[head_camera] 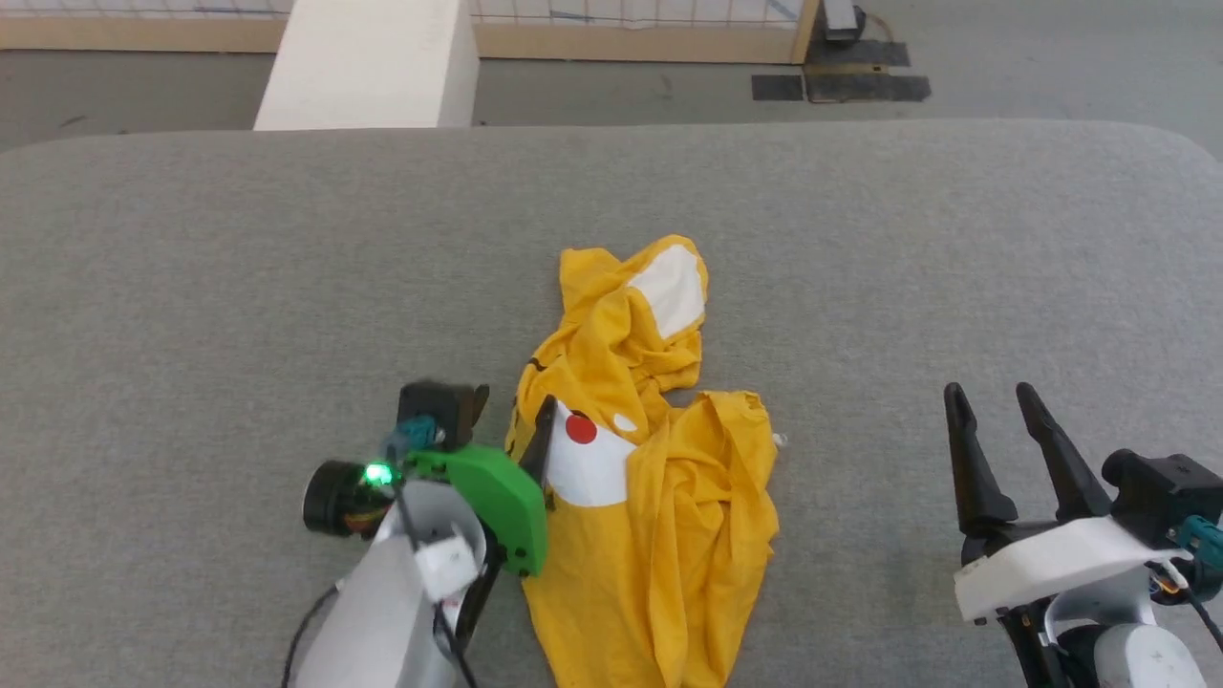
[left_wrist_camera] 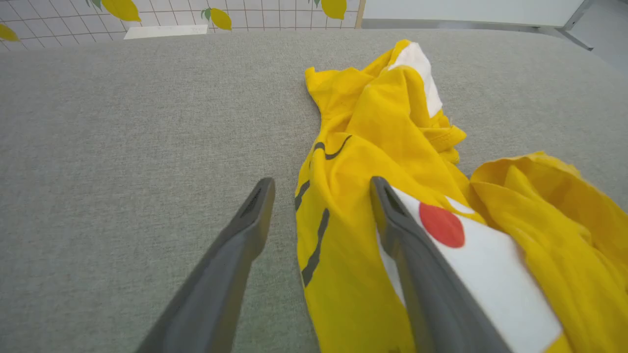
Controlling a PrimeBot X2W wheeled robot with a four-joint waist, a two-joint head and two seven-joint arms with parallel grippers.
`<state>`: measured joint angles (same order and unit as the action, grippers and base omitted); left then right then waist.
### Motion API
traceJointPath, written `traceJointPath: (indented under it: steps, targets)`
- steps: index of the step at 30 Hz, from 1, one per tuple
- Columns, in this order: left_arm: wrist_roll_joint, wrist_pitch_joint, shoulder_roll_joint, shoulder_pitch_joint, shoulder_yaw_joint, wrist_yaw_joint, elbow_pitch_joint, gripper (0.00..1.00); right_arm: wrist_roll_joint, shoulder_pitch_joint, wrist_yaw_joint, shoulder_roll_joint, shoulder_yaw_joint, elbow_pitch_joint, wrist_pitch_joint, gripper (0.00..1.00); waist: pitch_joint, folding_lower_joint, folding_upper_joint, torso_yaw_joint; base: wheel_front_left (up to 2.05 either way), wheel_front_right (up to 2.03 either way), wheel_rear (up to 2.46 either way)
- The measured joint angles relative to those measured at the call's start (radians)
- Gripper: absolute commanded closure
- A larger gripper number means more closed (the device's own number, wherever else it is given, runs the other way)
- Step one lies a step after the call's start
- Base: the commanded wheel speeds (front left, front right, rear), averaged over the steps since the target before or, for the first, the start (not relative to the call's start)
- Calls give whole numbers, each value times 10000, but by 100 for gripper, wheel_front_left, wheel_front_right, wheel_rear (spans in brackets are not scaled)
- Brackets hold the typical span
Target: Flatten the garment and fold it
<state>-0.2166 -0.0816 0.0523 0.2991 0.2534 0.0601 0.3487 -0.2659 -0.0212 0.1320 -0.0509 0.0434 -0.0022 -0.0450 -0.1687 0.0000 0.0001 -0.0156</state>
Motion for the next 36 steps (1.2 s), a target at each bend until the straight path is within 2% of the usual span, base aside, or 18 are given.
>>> traceJointPath:
  steps: [6,16,21,27,28,29,30,32,36]
  targets:
    - [219,-1039,203,1752,232,90,151,0,-84,-177,0,0,-322,125,-42,0,-269,0,0,-321,0,0,0]
    - [-144,-2556,380,4256,146,362,2180,0,-265,-720,0,0,-658,247,-221,0,-1037,1,0,-1021,0,0,0]
    - [-487,-3822,387,4754,339,487,3060,0,-355,-823,0,0,-742,422,-345,0,-1400,0,0,-1425,0,0,0]
    - [-215,-5480,637,5144,623,265,3731,2,-424,-869,0,0,-905,633,-393,0,-1634,0,0,-1849,0,0,0]
    - [-221,-5655,663,5180,648,272,3722,68,-422,-869,0,0,-901,663,-393,0,-1631,1,0,-1892,0,0,0]
    - [-240,-5676,679,5173,673,290,3666,100,-422,-868,0,0,-888,681,-391,0,-1606,0,0,-1909,0,0,0]
    - [-249,-5530,696,5150,688,320,3555,100,-420,-868,0,-2,-865,688,-389,0,-1581,0,0,-1911,0,0,0]
    - [-253,-4351,784,4914,579,226,3202,100,-420,-866,0,-4,-844,713,-389,0,-1502,1,0,-1882,0,0,0]
    - [-458,-1467,894,4293,-280,-600,2311,100,-420,-847,0,0,-798,717,-374,0,-1233,1,0,-1729,0,0,0]
